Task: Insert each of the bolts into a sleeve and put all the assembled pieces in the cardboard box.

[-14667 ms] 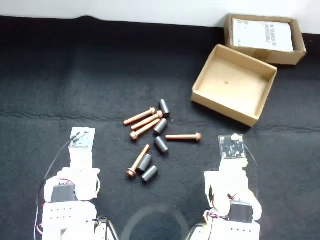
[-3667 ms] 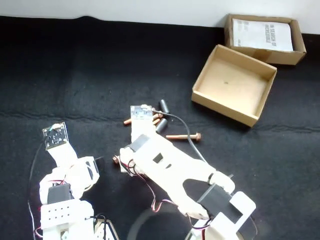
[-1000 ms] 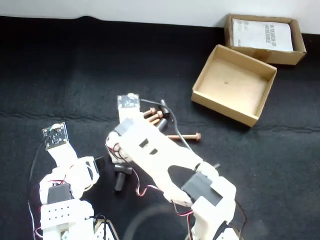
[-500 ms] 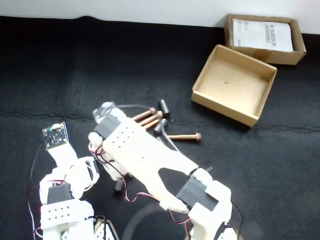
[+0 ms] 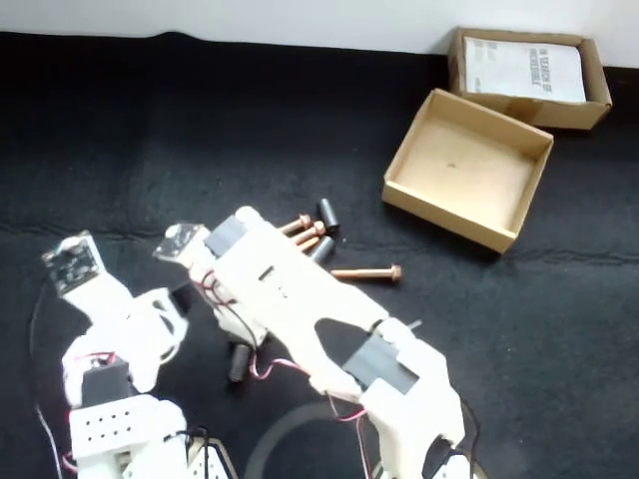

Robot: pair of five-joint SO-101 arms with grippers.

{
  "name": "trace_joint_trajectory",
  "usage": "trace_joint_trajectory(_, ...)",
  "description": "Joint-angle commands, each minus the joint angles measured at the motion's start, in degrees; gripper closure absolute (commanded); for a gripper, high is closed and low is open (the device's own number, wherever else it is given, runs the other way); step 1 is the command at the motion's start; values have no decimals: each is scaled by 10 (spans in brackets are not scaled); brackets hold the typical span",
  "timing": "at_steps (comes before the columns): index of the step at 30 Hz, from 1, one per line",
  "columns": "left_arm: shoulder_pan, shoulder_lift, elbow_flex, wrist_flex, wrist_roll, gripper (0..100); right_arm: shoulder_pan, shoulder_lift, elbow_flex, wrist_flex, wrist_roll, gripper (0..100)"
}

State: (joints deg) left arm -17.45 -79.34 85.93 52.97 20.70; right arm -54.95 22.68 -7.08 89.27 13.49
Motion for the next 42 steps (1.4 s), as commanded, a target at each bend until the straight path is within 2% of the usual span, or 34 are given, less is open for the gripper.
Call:
trace_joint_trajectory(1,73,50,-44,-10,56,701,16,-4,-6,-21,-2,728)
trace_joint_trajectory(10,-21,241,-72,-97,58,701,-53,-3,-4,-4,-5,728)
trace_joint_trajectory(16,-92,249,-66,-129,57,701,-80,0,-4,-7,-5,728)
trace_joint_trajectory(24,-175,252,-65,-145,55,701,-74,56,14,-58,0,728)
trace_joint_trajectory(27,-185,252,-55,-149,54,701,-73,73,11,-78,1,728)
trace_joint_trajectory(32,-188,250,-7,-229,55,703,-72,78,15,-102,24,735)
trace_joint_trajectory(37,-189,250,-7,-234,55,703,-73,80,15,-117,24,861)
trace_joint_trajectory(42,-189,253,-7,-235,55,704,-70,95,10,-92,24,892)
